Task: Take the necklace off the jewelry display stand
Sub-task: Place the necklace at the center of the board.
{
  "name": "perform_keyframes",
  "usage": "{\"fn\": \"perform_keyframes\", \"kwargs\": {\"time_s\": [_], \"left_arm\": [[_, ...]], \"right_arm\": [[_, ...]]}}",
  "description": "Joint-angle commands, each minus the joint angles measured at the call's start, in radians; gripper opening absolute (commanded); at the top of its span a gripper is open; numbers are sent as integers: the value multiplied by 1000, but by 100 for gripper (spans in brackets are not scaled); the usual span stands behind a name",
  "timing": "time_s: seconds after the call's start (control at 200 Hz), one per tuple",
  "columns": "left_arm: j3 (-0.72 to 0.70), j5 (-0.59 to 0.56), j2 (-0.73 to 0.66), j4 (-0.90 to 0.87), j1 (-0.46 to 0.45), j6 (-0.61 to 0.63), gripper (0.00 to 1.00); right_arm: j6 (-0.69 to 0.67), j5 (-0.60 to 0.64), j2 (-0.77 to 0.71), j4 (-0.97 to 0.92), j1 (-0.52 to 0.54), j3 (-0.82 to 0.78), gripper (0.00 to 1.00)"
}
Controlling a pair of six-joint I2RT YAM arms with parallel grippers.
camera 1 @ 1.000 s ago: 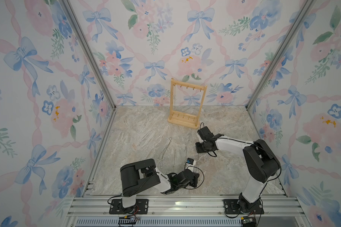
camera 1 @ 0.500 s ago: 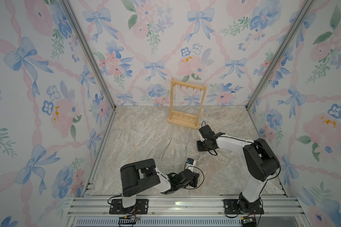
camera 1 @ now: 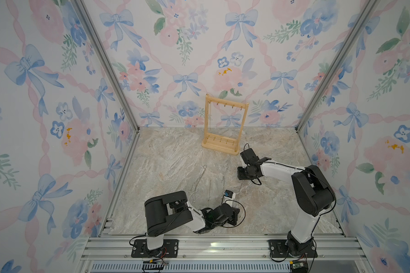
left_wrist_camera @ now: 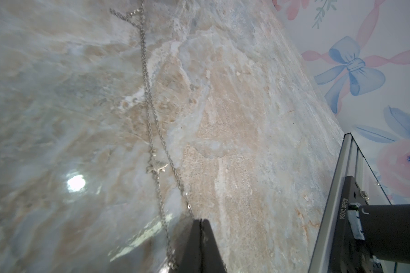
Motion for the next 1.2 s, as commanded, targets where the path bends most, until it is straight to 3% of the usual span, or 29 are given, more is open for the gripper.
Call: {"fn": "perform_keyframes", "kwargs": {"time_s": [0.0,0.82,1.195], "left_arm": [[-2,0,11,-47,-7,19,5],[2,1,16,-47,-7,19,7],[35,1,8,-55,-3,49,11]], "right_arm": [[26,7,20,-13,-16,18,39],[56,-15,61,28,-55,79,47],[69,-5,-162,141,-55,-72,49]]}}
